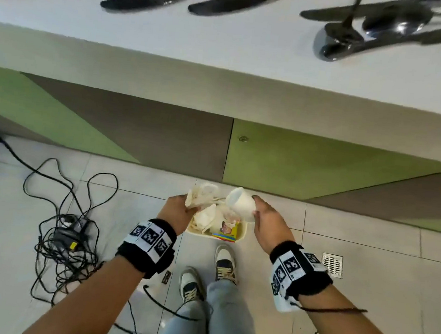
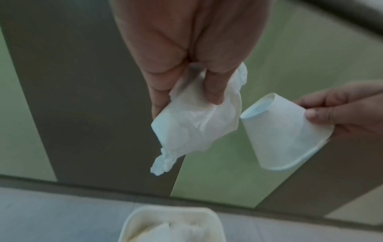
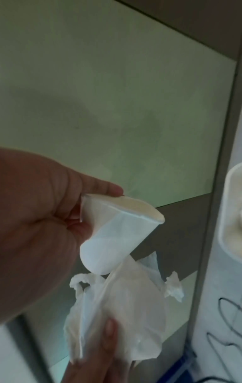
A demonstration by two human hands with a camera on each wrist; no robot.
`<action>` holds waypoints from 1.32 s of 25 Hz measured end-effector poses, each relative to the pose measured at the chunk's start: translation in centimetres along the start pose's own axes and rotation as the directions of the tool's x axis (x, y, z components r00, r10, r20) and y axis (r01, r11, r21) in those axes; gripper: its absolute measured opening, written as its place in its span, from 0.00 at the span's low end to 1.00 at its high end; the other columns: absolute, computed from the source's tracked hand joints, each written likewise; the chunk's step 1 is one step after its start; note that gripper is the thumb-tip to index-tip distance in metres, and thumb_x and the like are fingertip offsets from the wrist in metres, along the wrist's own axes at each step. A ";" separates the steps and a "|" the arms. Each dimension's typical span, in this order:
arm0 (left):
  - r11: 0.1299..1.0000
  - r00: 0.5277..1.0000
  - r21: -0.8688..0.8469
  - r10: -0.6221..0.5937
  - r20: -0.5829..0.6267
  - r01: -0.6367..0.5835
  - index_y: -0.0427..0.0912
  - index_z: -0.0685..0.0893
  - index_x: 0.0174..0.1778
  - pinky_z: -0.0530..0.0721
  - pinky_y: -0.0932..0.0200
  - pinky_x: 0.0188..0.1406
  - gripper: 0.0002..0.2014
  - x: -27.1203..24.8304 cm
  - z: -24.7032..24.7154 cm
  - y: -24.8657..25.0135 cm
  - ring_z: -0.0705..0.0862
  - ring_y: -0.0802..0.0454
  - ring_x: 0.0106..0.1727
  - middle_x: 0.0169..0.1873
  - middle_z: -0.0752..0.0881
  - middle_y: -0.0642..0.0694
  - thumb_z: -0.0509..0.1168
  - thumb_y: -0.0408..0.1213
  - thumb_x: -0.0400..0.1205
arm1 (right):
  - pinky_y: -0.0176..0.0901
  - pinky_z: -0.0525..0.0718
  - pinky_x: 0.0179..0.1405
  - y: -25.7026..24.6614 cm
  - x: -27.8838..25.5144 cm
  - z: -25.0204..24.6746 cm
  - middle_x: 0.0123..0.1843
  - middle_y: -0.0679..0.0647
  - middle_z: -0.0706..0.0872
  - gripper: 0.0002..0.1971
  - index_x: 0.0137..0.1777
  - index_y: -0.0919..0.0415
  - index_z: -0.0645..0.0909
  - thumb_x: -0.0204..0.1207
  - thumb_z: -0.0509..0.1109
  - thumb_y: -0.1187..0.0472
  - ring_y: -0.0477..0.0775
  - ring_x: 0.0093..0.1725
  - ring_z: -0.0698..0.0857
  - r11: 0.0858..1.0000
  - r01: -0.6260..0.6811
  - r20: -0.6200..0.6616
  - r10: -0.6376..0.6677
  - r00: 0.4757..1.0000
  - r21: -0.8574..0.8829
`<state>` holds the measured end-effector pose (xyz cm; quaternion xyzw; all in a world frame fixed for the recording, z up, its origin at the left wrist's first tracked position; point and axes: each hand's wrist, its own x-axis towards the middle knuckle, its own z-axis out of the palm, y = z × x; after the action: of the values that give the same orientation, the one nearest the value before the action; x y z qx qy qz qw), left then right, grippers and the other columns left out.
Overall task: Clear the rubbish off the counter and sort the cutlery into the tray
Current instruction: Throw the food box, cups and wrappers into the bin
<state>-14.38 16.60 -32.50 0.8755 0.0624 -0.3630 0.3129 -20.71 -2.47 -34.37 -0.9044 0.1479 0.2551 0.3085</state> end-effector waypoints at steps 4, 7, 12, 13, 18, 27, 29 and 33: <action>0.971 0.985 0.240 -0.040 0.169 -0.002 0.34 0.75 0.70 0.74 0.58 0.64 0.19 10.3 8.6 -6.3 0.78 0.41 0.70 0.68 0.80 0.35 0.59 0.36 0.84 | 0.50 0.78 0.63 6.3 8.0 9.4 0.70 0.64 0.78 0.23 0.77 0.59 0.62 0.82 0.53 0.66 0.64 0.66 0.78 0.995 -0.060 0.122 0.070 0.990 -0.085; 0.929 0.968 0.366 -0.041 0.247 -0.054 0.39 0.72 0.73 0.72 0.55 0.70 0.20 15.4 12.6 -9.8 0.75 0.41 0.72 0.71 0.77 0.37 0.55 0.33 0.84 | 0.52 0.79 0.62 9.1 11.6 14.4 0.68 0.65 0.79 0.24 0.77 0.59 0.61 0.80 0.55 0.67 0.64 0.66 0.79 0.985 -0.081 0.157 0.105 0.982 -0.150; 0.774 0.951 0.603 -0.008 0.309 -0.190 0.44 0.62 0.78 0.62 0.47 0.80 0.25 23.9 20.4 -15.7 0.67 0.42 0.78 0.79 0.66 0.41 0.49 0.28 0.84 | 0.54 0.75 0.69 14.1 17.2 23.7 0.76 0.62 0.69 0.29 0.79 0.62 0.56 0.79 0.60 0.67 0.64 0.75 0.68 0.957 -0.099 0.201 0.158 0.967 -0.274; 0.735 0.951 0.645 0.000 0.310 -0.210 0.44 0.61 0.79 0.59 0.45 0.81 0.26 24.9 21.5 -16.3 0.65 0.43 0.79 0.80 0.64 0.41 0.49 0.27 0.83 | 0.54 0.72 0.73 14.9 17.8 25.1 0.79 0.62 0.64 0.31 0.80 0.61 0.54 0.78 0.61 0.67 0.64 0.78 0.63 0.952 -0.078 0.227 0.149 0.962 -0.295; 0.787 0.926 0.600 -0.105 0.362 -0.146 0.51 0.49 0.82 0.56 0.42 0.83 0.40 27.8 23.4 -18.3 0.56 0.41 0.83 0.83 0.53 0.42 0.66 0.39 0.79 | 0.49 0.46 0.84 16.2 19.5 27.8 0.85 0.57 0.42 0.35 0.82 0.62 0.39 0.83 0.55 0.54 0.59 0.84 0.42 0.946 -0.091 0.313 0.192 0.930 -0.311; 0.891 0.960 0.428 0.030 0.278 -0.152 0.48 0.66 0.77 0.62 0.55 0.81 0.32 18.2 14.2 -11.8 0.60 0.46 0.82 0.80 0.63 0.43 0.68 0.43 0.76 | 0.54 0.76 0.70 8.3 12.6 15.7 0.73 0.60 0.74 0.27 0.75 0.58 0.67 0.75 0.62 0.65 0.63 0.72 0.73 0.971 -0.202 0.147 0.220 0.964 -0.126; 0.945 0.971 0.278 0.118 0.208 -0.174 0.46 0.75 0.72 0.69 0.58 0.75 0.24 13.6 9.6 -7.6 0.72 0.45 0.75 0.74 0.74 0.41 0.66 0.38 0.78 | 0.53 0.78 0.68 5.2 10.4 11.0 0.70 0.60 0.78 0.24 0.73 0.57 0.69 0.75 0.61 0.65 0.63 0.69 0.76 0.982 -0.127 0.161 0.149 0.976 -0.138; 0.956 0.953 0.110 0.252 0.168 -0.272 0.45 0.79 0.68 0.77 0.65 0.58 0.19 3.6 0.5 1.9 0.83 0.47 0.57 0.65 0.83 0.44 0.65 0.35 0.79 | 0.52 0.80 0.66 -2.1 4.7 0.8 0.68 0.59 0.81 0.21 0.70 0.54 0.72 0.76 0.61 0.62 0.61 0.67 0.79 0.982 0.045 0.188 -0.010 0.982 -0.183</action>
<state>-11.42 14.34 -34.19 0.8645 -0.1026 -0.3873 0.3034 -16.25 -0.86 -36.53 -0.9035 0.0812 0.3468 0.2386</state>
